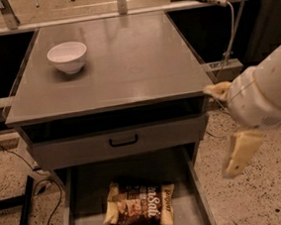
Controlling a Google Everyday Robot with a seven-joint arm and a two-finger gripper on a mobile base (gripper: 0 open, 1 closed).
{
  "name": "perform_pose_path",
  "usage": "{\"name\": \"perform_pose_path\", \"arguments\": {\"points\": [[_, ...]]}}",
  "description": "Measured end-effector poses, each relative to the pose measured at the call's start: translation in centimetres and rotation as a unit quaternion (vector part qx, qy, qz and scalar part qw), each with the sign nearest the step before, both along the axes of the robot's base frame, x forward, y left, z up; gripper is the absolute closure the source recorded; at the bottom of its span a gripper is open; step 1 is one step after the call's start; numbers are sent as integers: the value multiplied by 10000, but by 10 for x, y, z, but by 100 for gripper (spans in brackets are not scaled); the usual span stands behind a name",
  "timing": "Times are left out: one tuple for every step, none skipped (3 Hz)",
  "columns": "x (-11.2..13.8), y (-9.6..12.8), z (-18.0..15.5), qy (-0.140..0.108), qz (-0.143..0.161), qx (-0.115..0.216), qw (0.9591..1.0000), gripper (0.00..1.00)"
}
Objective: Pick brown chip bag from middle drawer and place on counter
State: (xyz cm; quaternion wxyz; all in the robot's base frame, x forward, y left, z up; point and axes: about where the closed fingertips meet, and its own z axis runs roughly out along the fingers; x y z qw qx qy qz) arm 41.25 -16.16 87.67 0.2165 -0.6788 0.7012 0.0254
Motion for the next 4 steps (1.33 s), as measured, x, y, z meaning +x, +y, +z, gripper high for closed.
{"name": "perform_pose_path", "arguments": {"points": [[-5, 20, -64, -99, 428, 379, 9983, 0], [2, 21, -67, -316, 507, 350, 9976, 0], [2, 21, -67, -316, 507, 350, 9976, 0], [6, 22, -95, -311, 433, 506, 9973, 0]]}}
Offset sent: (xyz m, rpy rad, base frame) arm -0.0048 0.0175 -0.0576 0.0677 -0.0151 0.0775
